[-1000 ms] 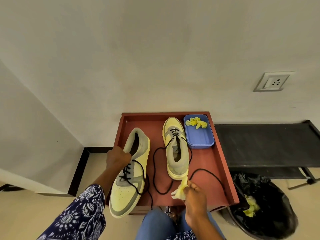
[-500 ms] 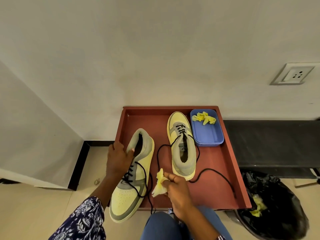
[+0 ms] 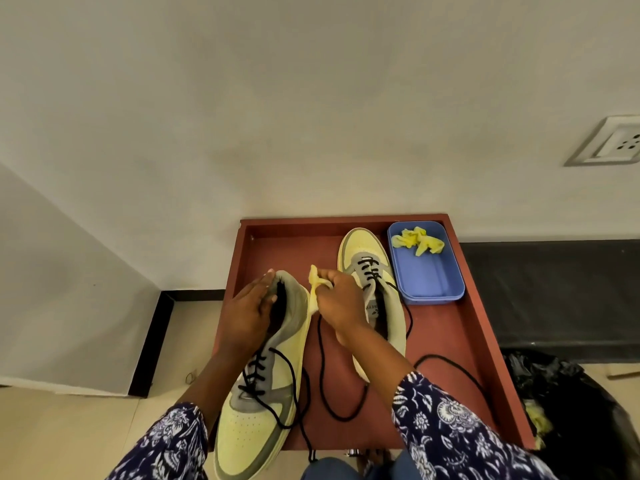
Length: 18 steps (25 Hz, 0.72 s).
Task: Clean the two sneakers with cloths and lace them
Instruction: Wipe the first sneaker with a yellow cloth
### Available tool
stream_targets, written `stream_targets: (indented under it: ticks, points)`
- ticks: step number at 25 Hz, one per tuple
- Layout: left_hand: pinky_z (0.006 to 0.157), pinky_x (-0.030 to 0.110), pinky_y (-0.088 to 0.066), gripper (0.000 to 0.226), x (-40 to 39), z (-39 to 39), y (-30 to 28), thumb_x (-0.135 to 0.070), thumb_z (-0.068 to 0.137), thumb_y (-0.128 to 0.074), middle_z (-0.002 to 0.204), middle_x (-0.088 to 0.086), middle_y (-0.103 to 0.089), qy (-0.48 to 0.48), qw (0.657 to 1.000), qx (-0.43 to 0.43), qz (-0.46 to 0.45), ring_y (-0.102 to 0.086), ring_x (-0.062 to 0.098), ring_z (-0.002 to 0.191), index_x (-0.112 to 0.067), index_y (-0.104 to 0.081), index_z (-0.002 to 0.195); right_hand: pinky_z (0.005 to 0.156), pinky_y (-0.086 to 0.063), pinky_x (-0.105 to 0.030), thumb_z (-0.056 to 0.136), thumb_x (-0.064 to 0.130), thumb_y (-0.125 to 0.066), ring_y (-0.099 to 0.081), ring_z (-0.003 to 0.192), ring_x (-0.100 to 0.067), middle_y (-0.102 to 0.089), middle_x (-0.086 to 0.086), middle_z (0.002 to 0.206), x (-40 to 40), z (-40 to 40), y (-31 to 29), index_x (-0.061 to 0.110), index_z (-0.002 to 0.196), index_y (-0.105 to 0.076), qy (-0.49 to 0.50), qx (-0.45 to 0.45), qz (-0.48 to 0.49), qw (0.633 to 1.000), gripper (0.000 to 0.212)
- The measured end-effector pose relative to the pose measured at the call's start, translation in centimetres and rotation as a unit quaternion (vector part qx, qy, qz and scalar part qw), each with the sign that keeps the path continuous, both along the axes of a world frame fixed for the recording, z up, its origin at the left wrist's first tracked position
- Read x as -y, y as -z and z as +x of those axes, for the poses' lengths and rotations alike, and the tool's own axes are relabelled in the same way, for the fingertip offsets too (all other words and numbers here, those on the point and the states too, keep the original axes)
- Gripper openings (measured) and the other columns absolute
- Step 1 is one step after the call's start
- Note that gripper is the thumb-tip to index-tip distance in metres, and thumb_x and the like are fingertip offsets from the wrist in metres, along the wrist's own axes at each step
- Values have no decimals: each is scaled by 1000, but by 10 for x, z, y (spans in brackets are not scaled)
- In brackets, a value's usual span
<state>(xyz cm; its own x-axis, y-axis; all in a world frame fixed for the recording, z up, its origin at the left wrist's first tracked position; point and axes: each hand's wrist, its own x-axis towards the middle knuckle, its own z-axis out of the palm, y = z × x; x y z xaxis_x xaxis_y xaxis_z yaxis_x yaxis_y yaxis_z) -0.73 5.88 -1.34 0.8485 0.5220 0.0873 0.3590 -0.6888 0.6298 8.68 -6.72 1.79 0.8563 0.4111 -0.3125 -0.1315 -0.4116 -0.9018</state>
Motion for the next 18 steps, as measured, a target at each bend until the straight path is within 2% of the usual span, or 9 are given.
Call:
stream_targets:
  ticks: [3,6,8,12,16,18]
  points:
    - [87,6,-34,41,0,2,9,-11,93,-50,129,6,-57,-27,999,23,-8,-54,17,114,-22,-49,132,89,-47,-31,89,4,-45,-60,106,-21,-64,-5,119,-19,12,5,16,121,-60,-46,27,-16,998,38]
    - [80,-3,-30,41,2,3,15,-5,91,-52,126,8,-59,-44,998,48,2,-52,10,109,-19,-52,130,97,-37,-19,90,-1,-40,-53,121,-18,-58,-5,130,-31,14,14,11,126,-57,-134,50,-12,990,41]
    - [83,0,-29,42,3,5,17,-2,90,-53,125,9,-59,-62,997,55,3,-50,9,107,-18,-53,128,96,-34,-15,91,-1,-39,-51,123,-18,-56,-7,132,-30,9,25,11,128,-54,-147,72,-21,986,42]
    - [91,18,-37,40,4,7,22,1,89,-53,125,10,-60,-88,994,60,-8,-56,23,113,-16,-57,125,88,-35,-18,92,1,-42,-54,109,-24,-56,-12,119,-10,-24,54,14,131,-51,-97,114,-46,988,43]
    - [94,24,-39,36,2,7,26,3,87,-54,121,10,-63,-98,993,69,-9,-58,25,113,-11,-61,119,85,-32,-10,91,-1,-44,-53,107,-21,-56,-8,114,1,-44,67,13,127,-56,-50,71,-38,995,41]
    - [95,24,-39,35,3,8,26,5,86,-54,120,10,-63,-97,993,71,-11,-58,25,113,-9,-62,118,89,-35,-14,91,1,-44,-52,110,-23,-57,-11,116,-5,-33,68,10,124,-58,-37,55,-68,996,37]
